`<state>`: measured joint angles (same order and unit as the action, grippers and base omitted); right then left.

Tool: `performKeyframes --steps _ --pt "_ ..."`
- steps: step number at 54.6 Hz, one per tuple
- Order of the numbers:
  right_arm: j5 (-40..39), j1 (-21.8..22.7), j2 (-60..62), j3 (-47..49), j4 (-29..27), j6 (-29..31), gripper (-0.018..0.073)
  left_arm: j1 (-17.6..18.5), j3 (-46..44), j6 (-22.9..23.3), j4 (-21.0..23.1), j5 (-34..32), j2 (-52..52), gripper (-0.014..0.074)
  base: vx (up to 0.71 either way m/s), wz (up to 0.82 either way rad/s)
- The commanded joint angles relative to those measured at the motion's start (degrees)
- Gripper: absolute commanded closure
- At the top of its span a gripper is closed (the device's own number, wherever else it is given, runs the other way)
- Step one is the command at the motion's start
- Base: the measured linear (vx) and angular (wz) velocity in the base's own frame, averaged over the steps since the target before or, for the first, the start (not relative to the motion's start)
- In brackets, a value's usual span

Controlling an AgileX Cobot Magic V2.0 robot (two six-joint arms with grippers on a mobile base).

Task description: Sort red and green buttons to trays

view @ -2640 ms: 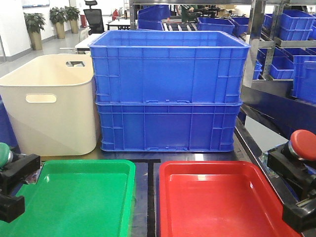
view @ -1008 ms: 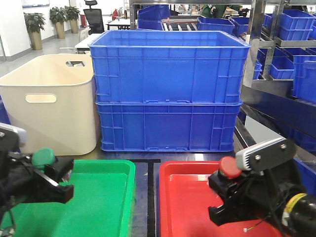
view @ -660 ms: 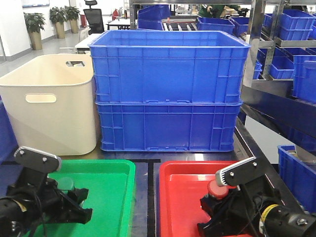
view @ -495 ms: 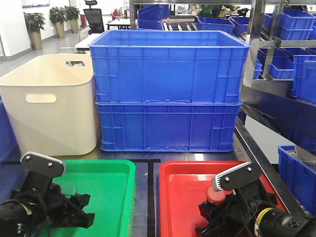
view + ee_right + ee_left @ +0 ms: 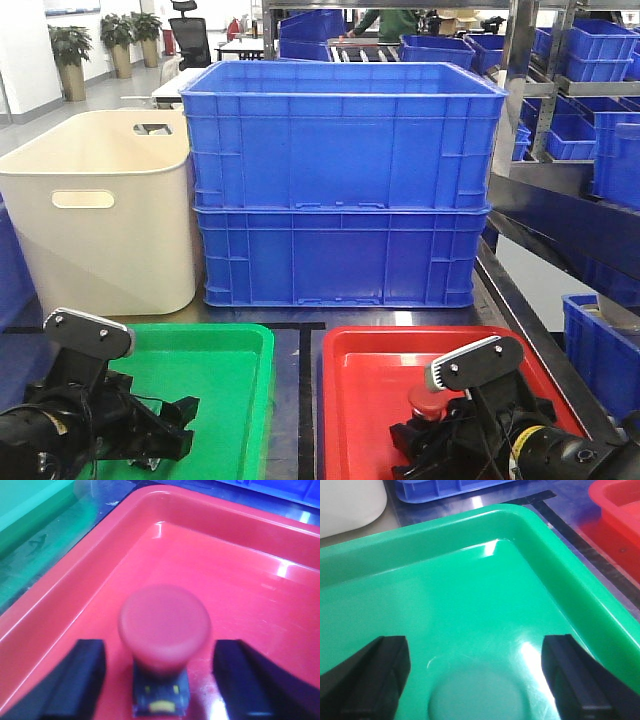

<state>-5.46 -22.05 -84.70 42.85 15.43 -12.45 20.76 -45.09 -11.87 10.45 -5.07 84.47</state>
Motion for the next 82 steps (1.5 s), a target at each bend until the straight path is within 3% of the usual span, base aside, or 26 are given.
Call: performKeyframes --steps 1,9,27,44,55,82 --pt "-4.6 0.1 1.6 2.1 0.0 -0.8 -0.0075 0.1 -1.8 0.4 0.5 -5.2 -2.3 -0.0068 0.00 0.00" --pt "-4.8 0.1 3.1 2.1 0.0 -0.8 -0.0090 0.1 -1.8 0.2 0.5 -6.0 -5.1 -0.0049 0.00 0.00" --pt "-5.4 0.1 16.9 2.1 0.1 -0.6 -0.0026 0.1 -1.8 0.2 0.4 -6.9 -17.3 -0.0018 0.00 0.00" --pt "13.3 0.1 34.5 1.9 0.1 -0.6 -0.0003 0.1 -0.6 4.8 0.5 2.0 -34.1 0.0013 0.00 0.00" --pt "16.3 0.1 39.3 1.9 0.1 -0.6 -0.0003 0.1 5.7 4.9 0.5 3.5 -43.4 0.0013 0.00 0.00" --pt "16.4 0.1 39.6 1.9 0.1 -0.6 -0.0003 0.1 7.4 4.9 0.5 5.8 -45.4 0.0013 0.00 0.00"
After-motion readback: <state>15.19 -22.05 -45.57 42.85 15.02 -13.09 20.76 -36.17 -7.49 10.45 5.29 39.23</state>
